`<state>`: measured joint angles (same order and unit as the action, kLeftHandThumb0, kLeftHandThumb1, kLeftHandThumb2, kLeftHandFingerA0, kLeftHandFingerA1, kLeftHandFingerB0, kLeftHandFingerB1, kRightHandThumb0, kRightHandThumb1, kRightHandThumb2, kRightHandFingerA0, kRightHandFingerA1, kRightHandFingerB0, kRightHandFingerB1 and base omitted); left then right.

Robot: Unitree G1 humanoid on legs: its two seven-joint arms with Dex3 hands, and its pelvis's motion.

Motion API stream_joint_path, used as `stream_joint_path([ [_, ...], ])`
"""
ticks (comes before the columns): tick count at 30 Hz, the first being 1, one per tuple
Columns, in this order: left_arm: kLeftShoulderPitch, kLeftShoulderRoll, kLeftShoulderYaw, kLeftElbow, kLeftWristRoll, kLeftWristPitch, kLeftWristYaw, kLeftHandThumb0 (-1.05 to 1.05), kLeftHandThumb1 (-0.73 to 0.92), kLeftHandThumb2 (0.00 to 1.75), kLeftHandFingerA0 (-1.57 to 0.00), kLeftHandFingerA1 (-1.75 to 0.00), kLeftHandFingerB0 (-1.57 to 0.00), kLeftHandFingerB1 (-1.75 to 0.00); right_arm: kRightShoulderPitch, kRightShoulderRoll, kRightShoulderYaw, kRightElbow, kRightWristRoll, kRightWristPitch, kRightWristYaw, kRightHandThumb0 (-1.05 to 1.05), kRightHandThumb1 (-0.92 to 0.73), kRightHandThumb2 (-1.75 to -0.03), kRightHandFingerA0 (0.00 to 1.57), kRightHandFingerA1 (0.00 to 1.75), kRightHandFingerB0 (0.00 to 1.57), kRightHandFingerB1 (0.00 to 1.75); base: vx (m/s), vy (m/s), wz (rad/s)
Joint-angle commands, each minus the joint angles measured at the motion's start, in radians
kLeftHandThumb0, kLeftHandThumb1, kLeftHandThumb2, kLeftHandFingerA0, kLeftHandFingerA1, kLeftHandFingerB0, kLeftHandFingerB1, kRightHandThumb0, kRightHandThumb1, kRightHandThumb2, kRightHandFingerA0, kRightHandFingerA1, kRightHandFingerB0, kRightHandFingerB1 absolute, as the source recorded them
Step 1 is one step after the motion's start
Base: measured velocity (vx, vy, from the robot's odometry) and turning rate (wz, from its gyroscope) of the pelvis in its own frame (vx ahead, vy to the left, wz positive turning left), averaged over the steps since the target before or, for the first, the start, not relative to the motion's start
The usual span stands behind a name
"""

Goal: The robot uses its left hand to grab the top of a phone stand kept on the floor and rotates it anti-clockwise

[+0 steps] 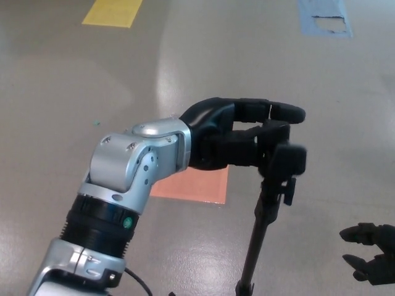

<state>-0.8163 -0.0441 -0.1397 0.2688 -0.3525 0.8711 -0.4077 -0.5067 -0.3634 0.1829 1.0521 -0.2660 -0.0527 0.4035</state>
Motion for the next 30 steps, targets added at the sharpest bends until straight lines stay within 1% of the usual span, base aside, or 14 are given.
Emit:
stream_joint_path([
  [1,0.016,0.059,-0.041,-0.050,-0.011,-0.010,-0.117,-0.84,0.52,0.87,0.00,-0.08,0.00,-0.02,0.007,-0.027,-0.005,0.002,0.008,-0.017,0.019,-0.60,-0.68,-0.90,0.49,0.54,0.07,0.34,0.00,0.000,0.00],
  [2,0.019,0.066,-0.047,-0.059,-0.011,-0.018,-0.128,-0.84,0.52,0.87,0.00,-0.08,0.00,-0.02,0.007,-0.025,-0.005,-0.002,0.006,-0.007,0.015,-0.60,-0.68,-0.90,0.49,0.54,0.07,0.34,0.00,0.000,0.00],
  [3,0.022,0.070,-0.051,-0.064,-0.010,-0.027,-0.135,-0.80,0.62,0.59,0.00,-0.09,0.00,0.00,0.007,-0.024,-0.006,-0.006,0.008,0.001,0.016,-0.53,-0.82,-0.64,0.55,0.41,0.10,0.27,0.00,0.000,0.00],
  [4,0.024,0.073,-0.053,-0.067,-0.010,-0.034,-0.140,-0.80,0.62,0.59,0.00,-0.09,0.00,0.00,0.007,-0.023,-0.007,-0.008,0.009,0.006,0.016,-0.53,-0.82,-0.64,0.55,0.41,0.10,0.27,0.00,0.000,0.00],
  [5,0.028,0.077,-0.057,-0.072,-0.009,-0.047,-0.150,-0.87,0.53,0.89,0.00,-0.08,0.00,-0.01,0.006,-0.023,-0.006,-0.010,0.007,0.012,0.016,-0.53,-0.82,-0.64,0.55,0.41,0.10,0.26,0.00,0.000,0.00],
  [12,0.041,0.094,-0.068,-0.075,-0.001,-0.093,-0.194,-0.89,0.54,0.90,0.00,-0.07,0.00,-0.01,0.004,-0.026,-0.001,-0.011,0.004,0.010,0.024,-0.53,-0.81,-0.66,0.54,0.41,0.12,0.23,0.00,0.000,0.00],
  [14,0.042,0.095,-0.067,-0.066,0.001,-0.100,-0.198,-0.89,0.53,0.90,0.00,-0.07,0.00,0.00,0.006,-0.026,-0.005,-0.009,0.008,0.000,0.026,-0.54,-0.82,-0.64,0.55,0.42,0.10,0.27,0.00,0.000,0.00],
  [15,0.044,0.097,-0.064,-0.061,0.000,-0.101,-0.199,-0.88,0.53,0.89,0.00,-0.07,0.00,-0.01,0.009,-0.028,-0.006,-0.010,0.009,-0.009,0.027,-0.60,-0.68,-0.92,0.49,0.55,0.06,0.33,0.00,0.000,0.00],
  [23,0.069,0.115,-0.046,-0.052,0.010,-0.139,-0.204,-0.86,0.52,0.90,0.00,-0.09,0.00,-0.02,0.001,-0.021,-0.001,-0.009,0.000,0.008,0.015,-0.62,-0.69,-0.88,0.49,0.52,0.08,0.35,0.00,0.000,0.00],
  [24,0.076,0.120,-0.037,-0.045,0.009,-0.147,-0.205,-0.85,0.50,0.84,0.00,-0.08,0.00,0.00,0.000,-0.021,-0.002,-0.010,0.002,0.012,0.017,-0.52,-0.82,-0.64,0.55,0.40,0.10,0.27,0.00,0.000,0.00],
  [25,0.081,0.123,-0.030,-0.039,0.008,-0.153,-0.206,-0.85,0.50,0.84,0.00,-0.08,0.00,0.00,-0.001,-0.020,-0.002,-0.012,0.003,0.014,0.019,-0.52,-0.82,-0.64,0.55,0.40,0.10,0.27,0.00,0.000,0.00],
  [26,0.084,0.128,-0.024,-0.035,0.009,-0.159,-0.206,-0.85,0.50,0.84,0.00,-0.07,0.00,0.00,-0.003,-0.020,-0.004,-0.012,0.005,0.017,0.020,-0.59,-0.68,-0.91,0.47,0.53,0.06,0.33,0.00,0.000,0.00],
  [28,0.090,0.140,-0.011,-0.029,0.014,-0.162,-0.201,-0.85,0.49,0.82,0.00,-0.07,0.00,0.00,-0.005,-0.020,-0.005,-0.009,0.007,0.019,0.022,-0.61,-0.68,-0.89,0.49,0.53,0.07,0.34,0.00,0.000,0.00],
  [30,0.092,0.157,0.009,-0.002,0.014,-0.172,-0.203,-0.80,0.60,0.58,0.00,-0.06,0.00,0.00,-0.005,-0.020,-0.006,-0.010,0.008,0.021,0.024,-0.62,-0.68,-0.89,0.49,0.53,0.07,0.34,0.00,0.000,0.00],
])
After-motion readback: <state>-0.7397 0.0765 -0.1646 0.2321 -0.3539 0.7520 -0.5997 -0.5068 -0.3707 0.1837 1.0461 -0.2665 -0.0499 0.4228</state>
